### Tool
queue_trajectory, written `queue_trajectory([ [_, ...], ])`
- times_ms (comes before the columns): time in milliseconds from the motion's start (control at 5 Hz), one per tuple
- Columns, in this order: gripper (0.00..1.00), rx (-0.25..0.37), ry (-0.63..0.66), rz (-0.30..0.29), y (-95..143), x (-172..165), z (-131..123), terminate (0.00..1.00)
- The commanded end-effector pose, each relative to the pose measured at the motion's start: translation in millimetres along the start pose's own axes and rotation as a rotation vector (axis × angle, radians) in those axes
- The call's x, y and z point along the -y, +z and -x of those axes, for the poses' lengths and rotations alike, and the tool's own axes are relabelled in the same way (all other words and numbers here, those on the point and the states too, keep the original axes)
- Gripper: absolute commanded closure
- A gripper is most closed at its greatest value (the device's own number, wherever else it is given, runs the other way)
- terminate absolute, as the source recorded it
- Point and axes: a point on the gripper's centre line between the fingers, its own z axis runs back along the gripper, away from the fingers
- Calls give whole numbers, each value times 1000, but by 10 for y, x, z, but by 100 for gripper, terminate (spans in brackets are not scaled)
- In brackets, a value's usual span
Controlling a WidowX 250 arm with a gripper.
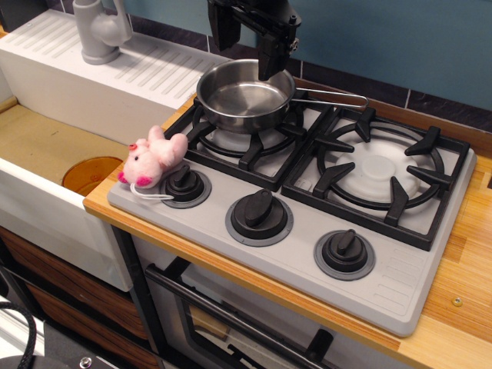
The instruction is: Put stuffedpig in pan
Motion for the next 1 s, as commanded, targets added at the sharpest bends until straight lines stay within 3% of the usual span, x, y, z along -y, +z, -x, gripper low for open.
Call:
queue_trajectory([
  [0,0,0,0,0,0,0,0,0],
  [200,0,1,-14,2,59,-154,140,0],
  [800,0,36,-2,-63,121,-440,528,0],
])
